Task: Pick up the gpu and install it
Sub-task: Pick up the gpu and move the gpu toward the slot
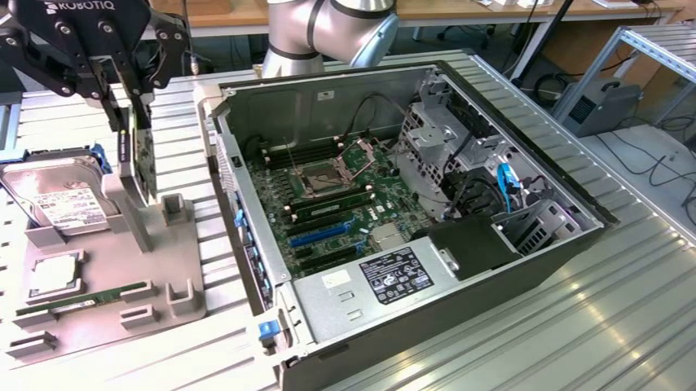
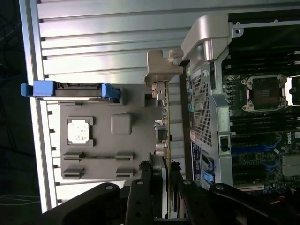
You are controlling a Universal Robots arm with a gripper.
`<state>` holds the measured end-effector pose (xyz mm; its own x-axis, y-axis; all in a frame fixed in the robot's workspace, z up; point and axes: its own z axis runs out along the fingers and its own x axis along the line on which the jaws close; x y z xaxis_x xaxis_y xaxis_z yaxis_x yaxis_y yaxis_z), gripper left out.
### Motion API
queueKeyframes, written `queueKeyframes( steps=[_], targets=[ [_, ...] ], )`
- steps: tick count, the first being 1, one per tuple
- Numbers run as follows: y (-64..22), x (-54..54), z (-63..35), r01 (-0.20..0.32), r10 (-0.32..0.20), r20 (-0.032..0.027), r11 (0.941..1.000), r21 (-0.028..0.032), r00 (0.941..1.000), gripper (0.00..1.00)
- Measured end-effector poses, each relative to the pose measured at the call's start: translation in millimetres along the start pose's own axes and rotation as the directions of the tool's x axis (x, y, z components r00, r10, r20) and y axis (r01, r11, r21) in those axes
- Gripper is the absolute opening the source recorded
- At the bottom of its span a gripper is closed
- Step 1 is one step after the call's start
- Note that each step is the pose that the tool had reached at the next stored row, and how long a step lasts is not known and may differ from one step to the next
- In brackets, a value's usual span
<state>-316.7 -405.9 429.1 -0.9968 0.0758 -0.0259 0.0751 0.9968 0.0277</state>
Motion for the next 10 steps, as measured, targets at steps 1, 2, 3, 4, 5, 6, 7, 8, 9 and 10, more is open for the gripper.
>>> queueKeyframes(
  steps=[1,2,3,4,5,6,7,8,9,10],
  targets=[
    [0.0,0.0,0.0,0.000,0.000,0.0000,1.0000,0.0000,1.0000,0.27],
    [0.0,0.0,0.0,0.000,0.000,0.0000,1.0000,0.0000,1.0000,0.27],
    [0.0,0.0,-0.1,0.000,0.000,0.0000,1.0000,0.0001,1.0000,0.27],
    [0.0,0.0,-0.1,0.000,0.000,-0.0001,1.0000,0.0001,1.0000,0.27],
    [0.0,-0.1,-0.1,0.000,0.000,-0.0001,1.0000,0.0001,1.0000,0.27],
    [-0.1,-0.4,-0.2,0.000,0.000,-0.0002,1.0000,0.0002,1.0000,0.27],
    [-0.2,-0.9,-0.1,0.000,0.000,-0.0002,1.0000,0.0001,1.0000,0.27],
    [-0.3,-1.8,-0.1,0.000,0.000,-0.0002,1.0000,0.0002,1.0000,0.27],
    [-0.3,-3.8,0.0,0.000,0.000,-0.0001,1.0000,0.0002,1.0000,0.27],
    [-0.2,-5.2,0.0,0.000,0.000,-0.0001,1.0000,0.0002,1.0000,0.27]
  ],
)
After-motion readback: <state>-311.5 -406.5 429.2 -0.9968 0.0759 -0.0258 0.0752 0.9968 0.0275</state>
